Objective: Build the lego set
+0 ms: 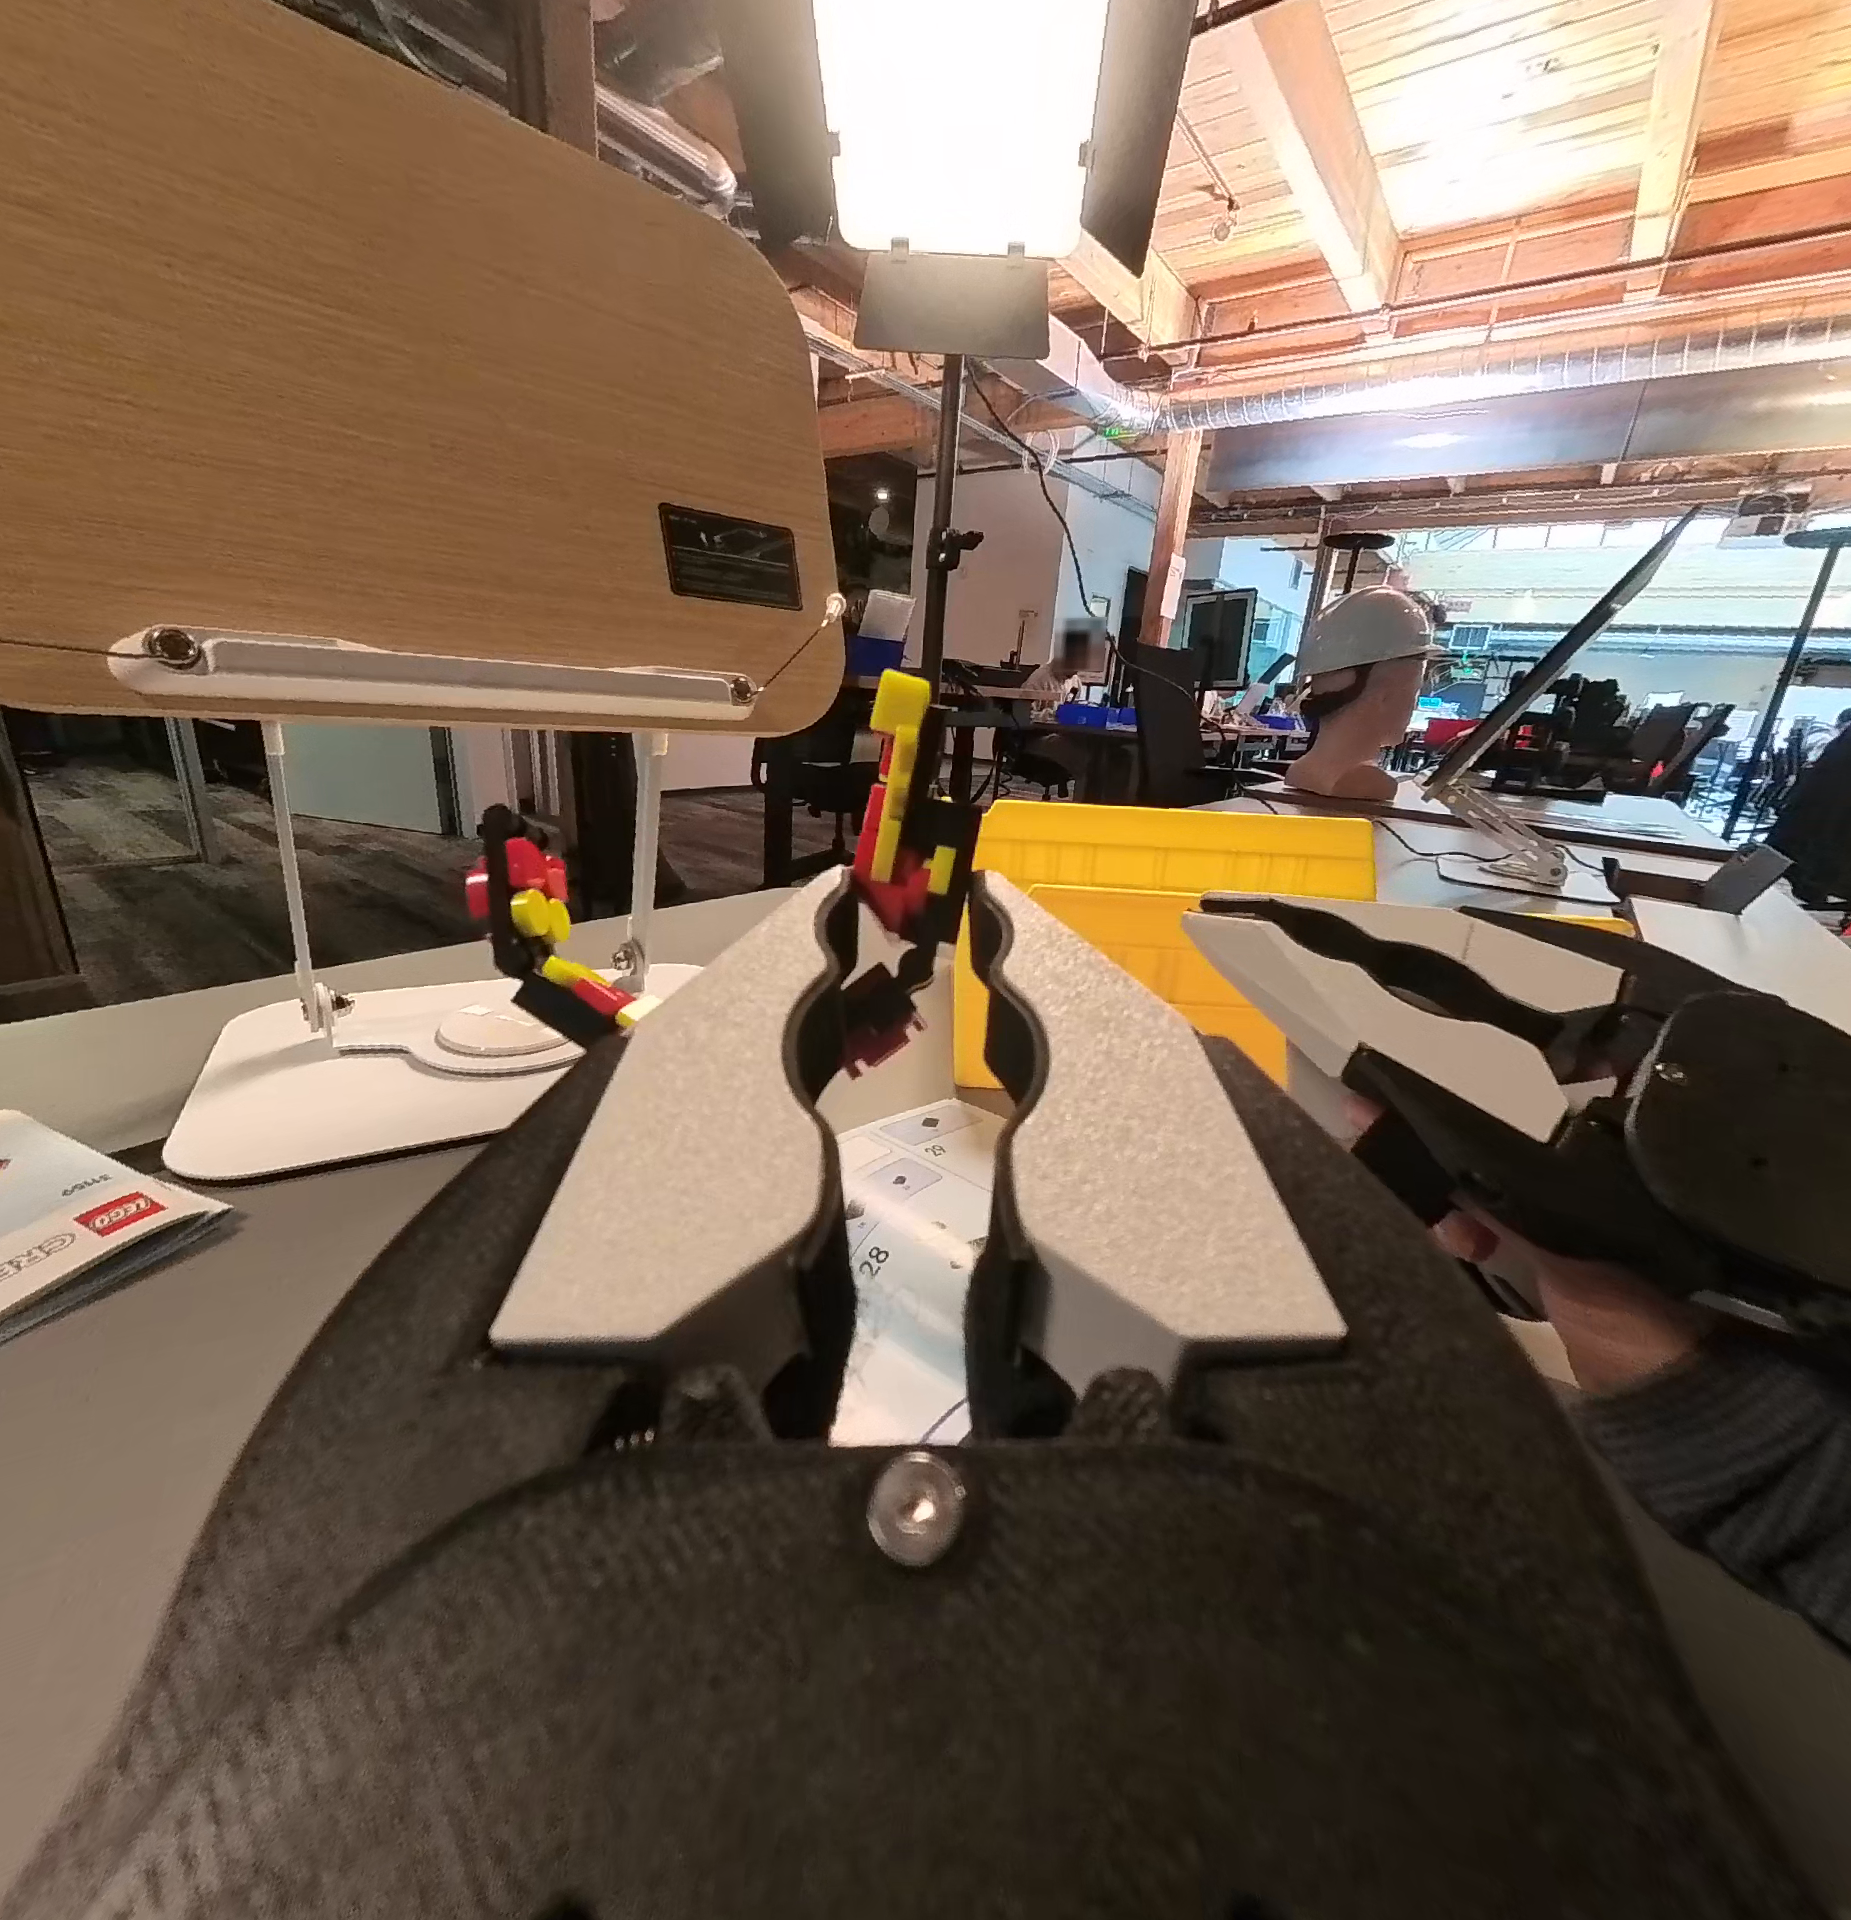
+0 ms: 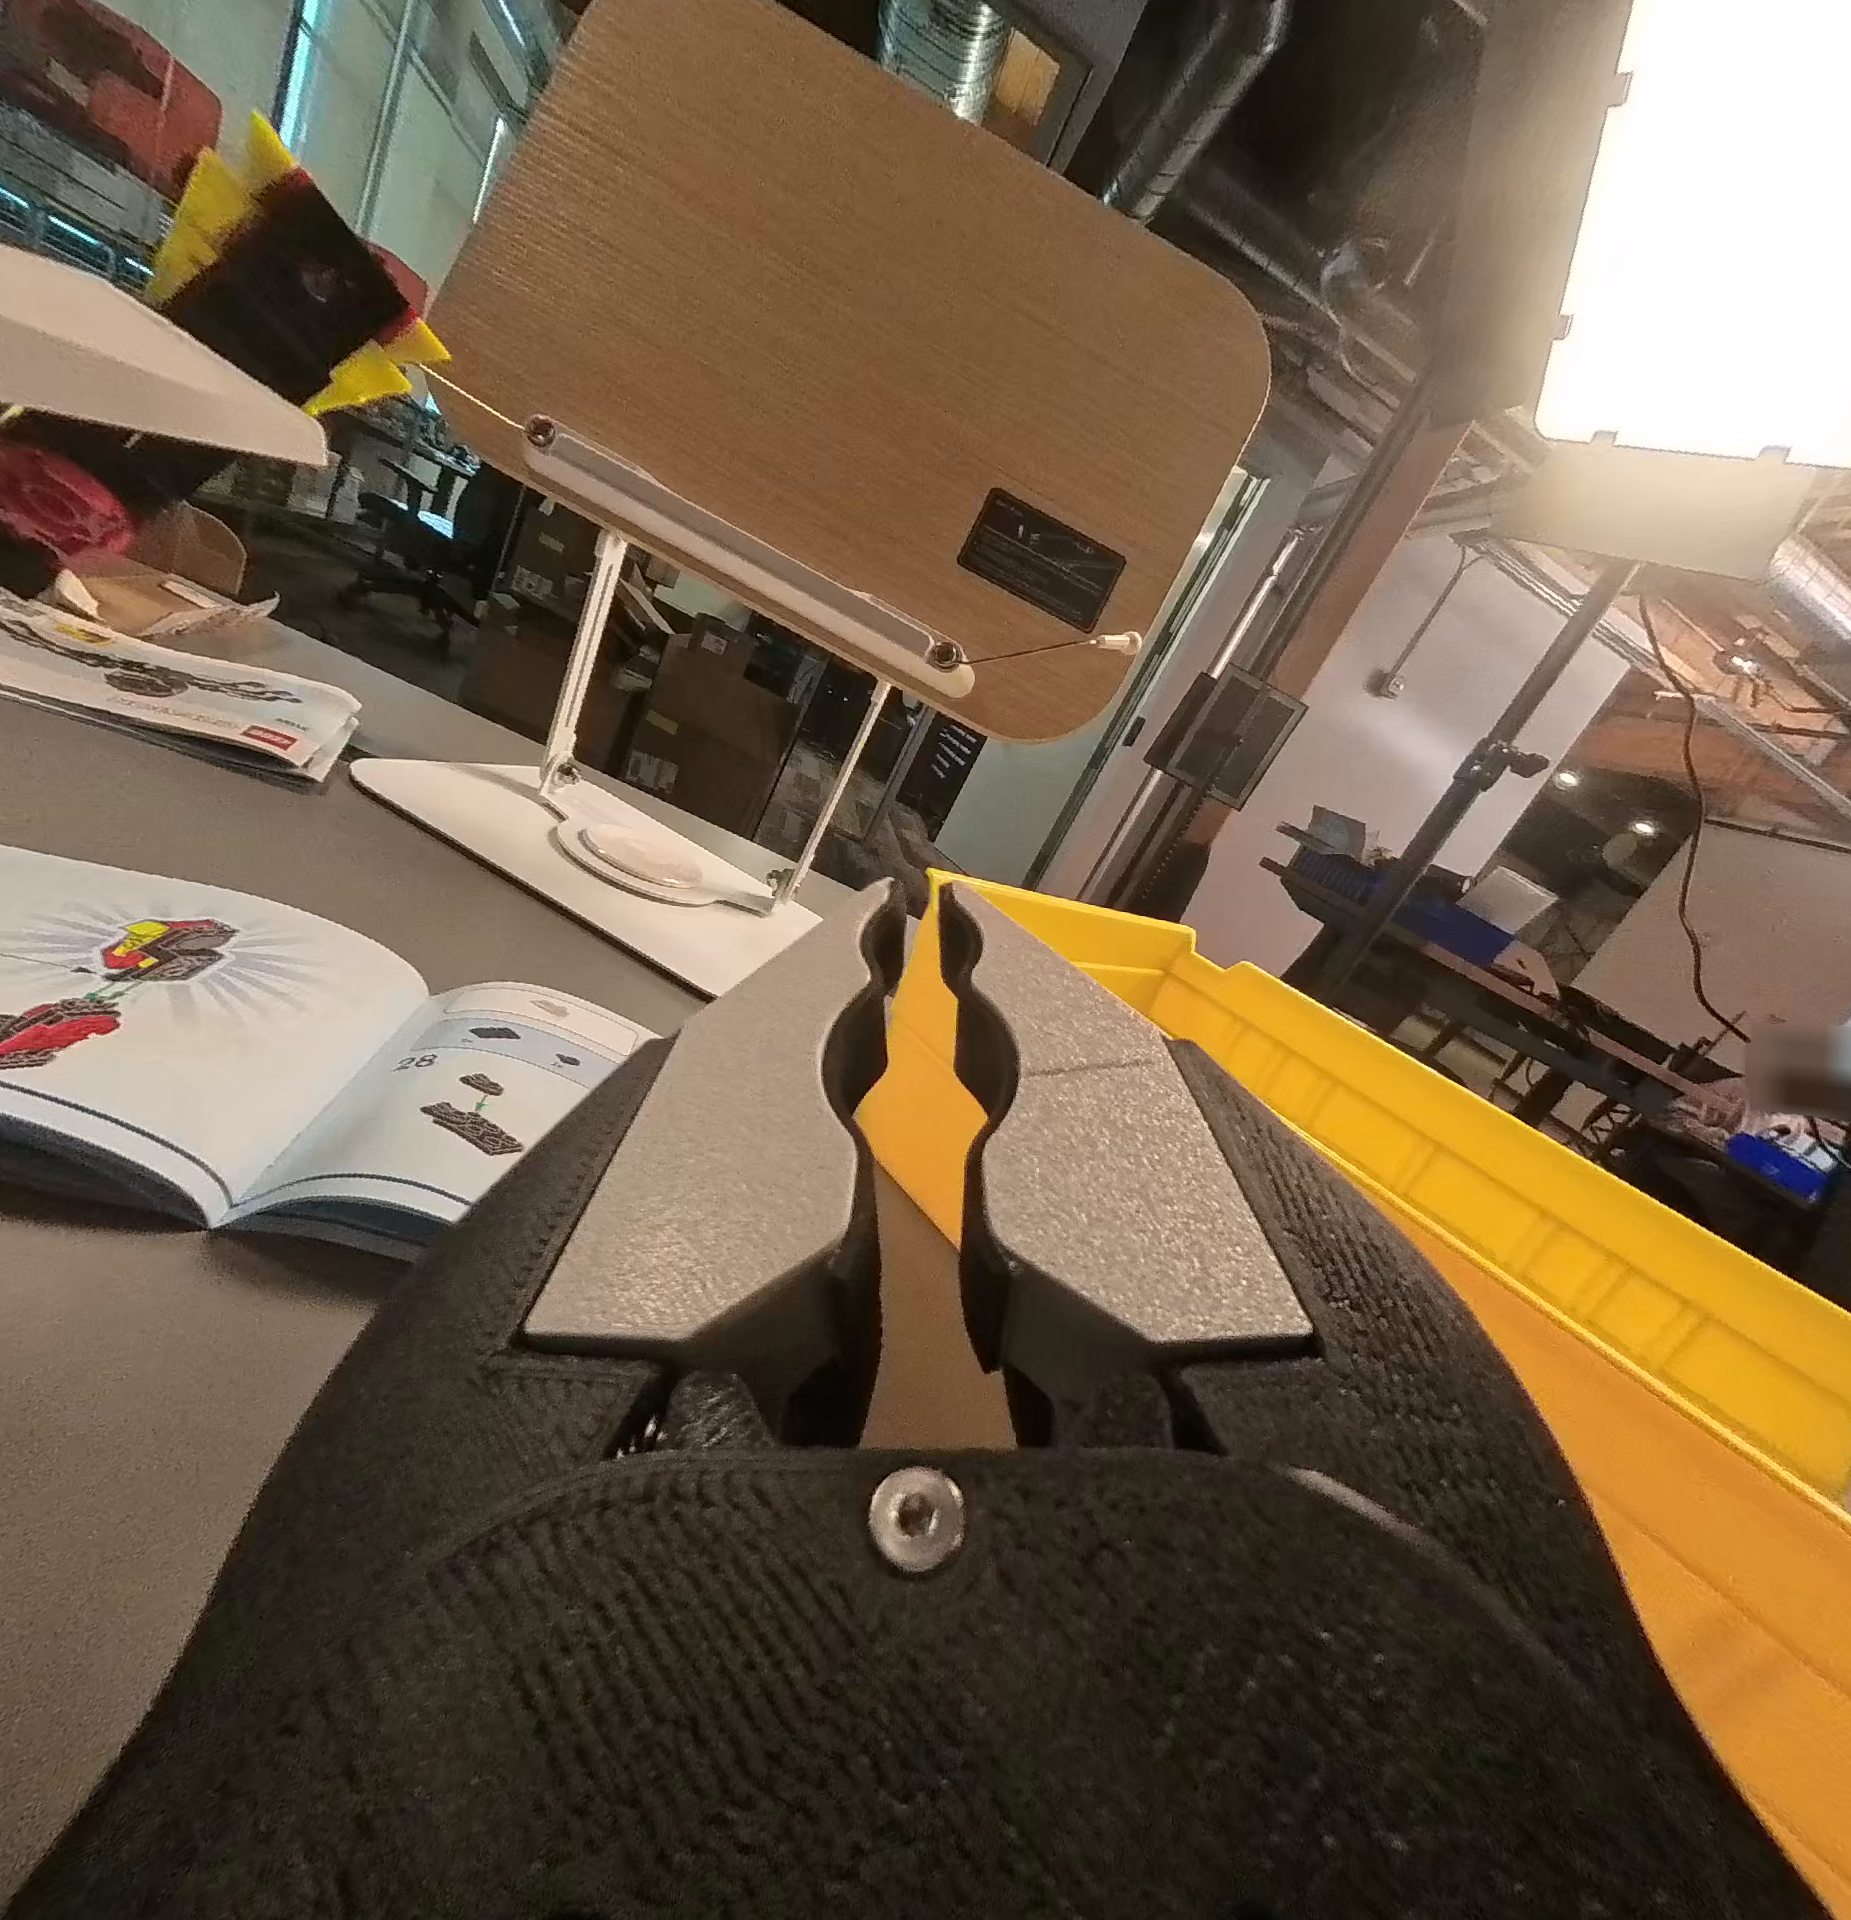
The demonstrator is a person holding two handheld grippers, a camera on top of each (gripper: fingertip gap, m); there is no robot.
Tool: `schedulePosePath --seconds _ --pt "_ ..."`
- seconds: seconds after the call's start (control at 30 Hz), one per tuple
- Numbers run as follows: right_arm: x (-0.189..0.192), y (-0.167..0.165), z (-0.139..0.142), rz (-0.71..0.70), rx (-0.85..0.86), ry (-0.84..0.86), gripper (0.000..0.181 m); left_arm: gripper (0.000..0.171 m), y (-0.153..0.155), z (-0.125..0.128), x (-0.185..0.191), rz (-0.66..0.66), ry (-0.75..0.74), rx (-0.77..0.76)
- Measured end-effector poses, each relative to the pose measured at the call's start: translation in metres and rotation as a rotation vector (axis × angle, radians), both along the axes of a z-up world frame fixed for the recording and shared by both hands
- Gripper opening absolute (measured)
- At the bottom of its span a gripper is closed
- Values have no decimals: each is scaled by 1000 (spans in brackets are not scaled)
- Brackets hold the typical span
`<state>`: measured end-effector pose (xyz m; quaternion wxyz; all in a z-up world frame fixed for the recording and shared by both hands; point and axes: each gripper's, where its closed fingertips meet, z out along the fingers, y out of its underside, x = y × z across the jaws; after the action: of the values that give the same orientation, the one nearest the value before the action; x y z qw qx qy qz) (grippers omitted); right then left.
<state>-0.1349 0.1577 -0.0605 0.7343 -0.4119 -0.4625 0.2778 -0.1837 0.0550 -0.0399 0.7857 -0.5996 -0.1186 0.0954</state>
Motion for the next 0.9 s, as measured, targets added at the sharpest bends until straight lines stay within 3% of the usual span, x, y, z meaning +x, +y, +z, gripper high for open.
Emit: schedulePosePath --seconds 0.4,0.7,0.9 --pt "2 34 -1 -144 28 -13 3 19 3 -1 5 -11 15 -10" --pt "3 16 3 -61 45 2 5 19 3 0 4 -5 18 -6" --pt "34 -17 3 -19 21 -12 7 19 -2 5 -3 2 -14 25"
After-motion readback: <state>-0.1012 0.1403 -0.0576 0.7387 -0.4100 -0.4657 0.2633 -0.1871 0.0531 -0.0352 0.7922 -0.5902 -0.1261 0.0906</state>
